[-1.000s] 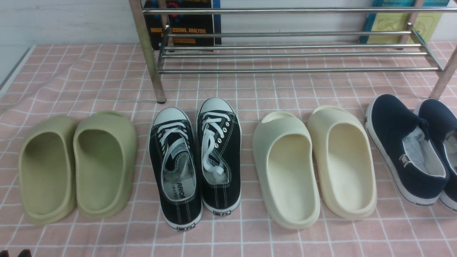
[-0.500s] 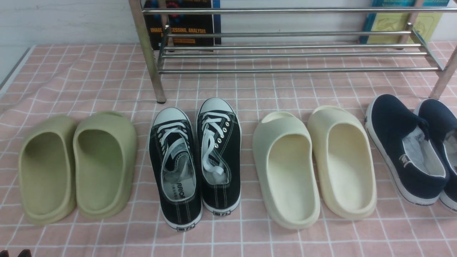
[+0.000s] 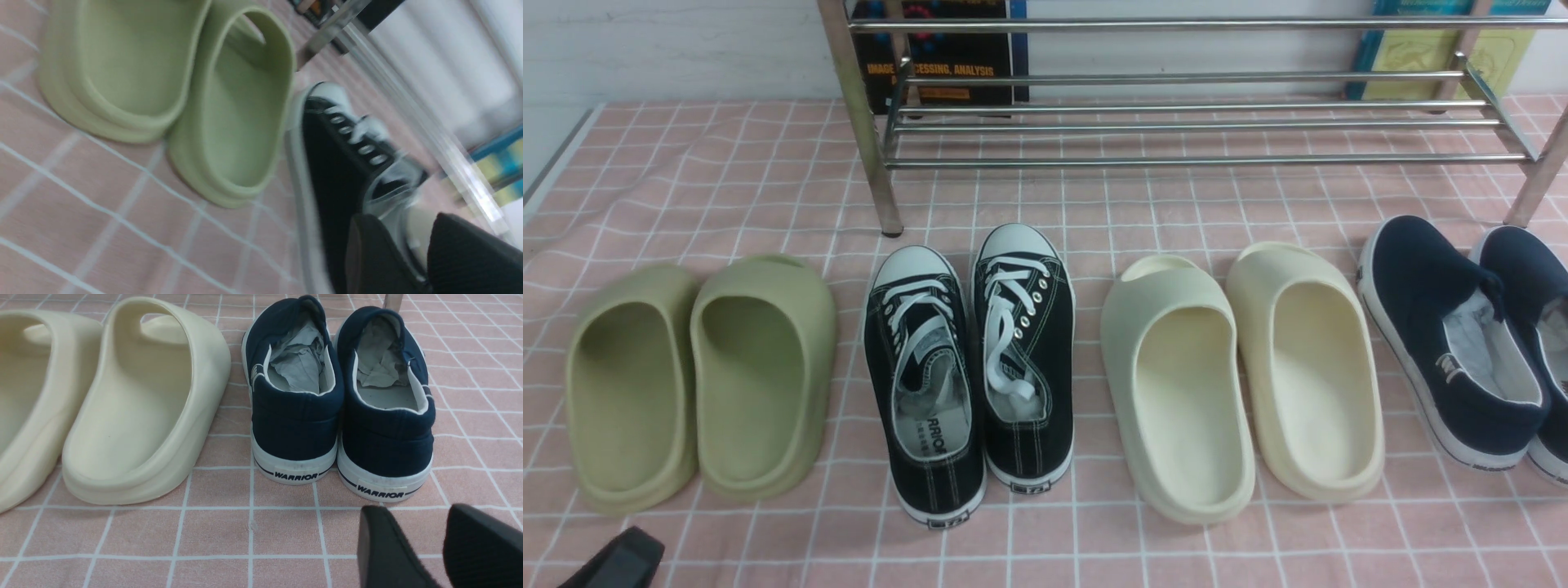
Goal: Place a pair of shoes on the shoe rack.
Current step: Use the left arm to grab the shoe closest to it
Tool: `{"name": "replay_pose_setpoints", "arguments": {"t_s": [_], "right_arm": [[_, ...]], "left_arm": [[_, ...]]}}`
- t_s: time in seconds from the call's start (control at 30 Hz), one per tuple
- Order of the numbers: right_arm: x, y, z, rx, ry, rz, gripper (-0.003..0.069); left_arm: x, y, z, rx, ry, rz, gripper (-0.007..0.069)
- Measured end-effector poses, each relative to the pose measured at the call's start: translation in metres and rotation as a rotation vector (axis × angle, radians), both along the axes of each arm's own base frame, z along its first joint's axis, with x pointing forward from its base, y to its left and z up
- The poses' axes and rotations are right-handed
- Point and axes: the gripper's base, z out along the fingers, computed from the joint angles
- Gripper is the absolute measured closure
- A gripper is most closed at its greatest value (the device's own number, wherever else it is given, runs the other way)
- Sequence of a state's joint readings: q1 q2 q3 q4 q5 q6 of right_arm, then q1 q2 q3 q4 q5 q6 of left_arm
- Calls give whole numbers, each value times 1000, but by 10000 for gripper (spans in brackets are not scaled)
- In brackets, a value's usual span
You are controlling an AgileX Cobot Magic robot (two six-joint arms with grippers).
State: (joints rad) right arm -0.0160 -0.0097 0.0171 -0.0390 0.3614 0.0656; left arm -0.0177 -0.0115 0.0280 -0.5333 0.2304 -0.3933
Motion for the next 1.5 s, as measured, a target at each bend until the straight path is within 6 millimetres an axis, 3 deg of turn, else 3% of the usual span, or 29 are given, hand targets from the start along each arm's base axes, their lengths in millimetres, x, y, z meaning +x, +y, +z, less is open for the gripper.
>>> {"name": "replay_pose_setpoints", "arguments": {"t_s": [0.13,0.4,0.5,0.63,0.73,0.8,0.93,1.03,1.17,1.27,1.37,1.4,1.43,1.5], "right_arm": [[0,0,0,0,0,0,419],[0,0,0,0,0,0,419],[0,0,0,0,0,0,419],[0,0,0,0,0,0,419],[0,0,0,0,0,0,419],[0,0,0,0,0,0,419],[0,0,0,0,0,0,419],[0,0,0,0,0,0,419],[0,0,0,0,0,0,419],[0,0,0,0,0,0,419],[0,0,0,0,0,0,419],[0,0,0,0,0,0,419],[0,0,0,0,0,0,419],[0,0,0,0,0,0,419]], "left_arm": [[1,1,5,-141,-34,25,384],[1,1,8,-92,-57,24,384],[-2,-1,21,18,-75,-18,384],[-17,-5,81,375,-132,-90,466],[-11,1,114,570,30,-101,582],[-2,9,129,683,195,-87,615],[24,26,152,874,554,-77,622],[47,29,160,954,703,-125,609],[82,12,166,1009,742,-259,518],[114,-17,163,980,775,-388,364],[140,-47,150,956,815,-497,201],[142,-50,148,955,820,-504,190],[153,-69,139,949,826,-562,106],[166,-88,125,941,839,-604,25]]}}
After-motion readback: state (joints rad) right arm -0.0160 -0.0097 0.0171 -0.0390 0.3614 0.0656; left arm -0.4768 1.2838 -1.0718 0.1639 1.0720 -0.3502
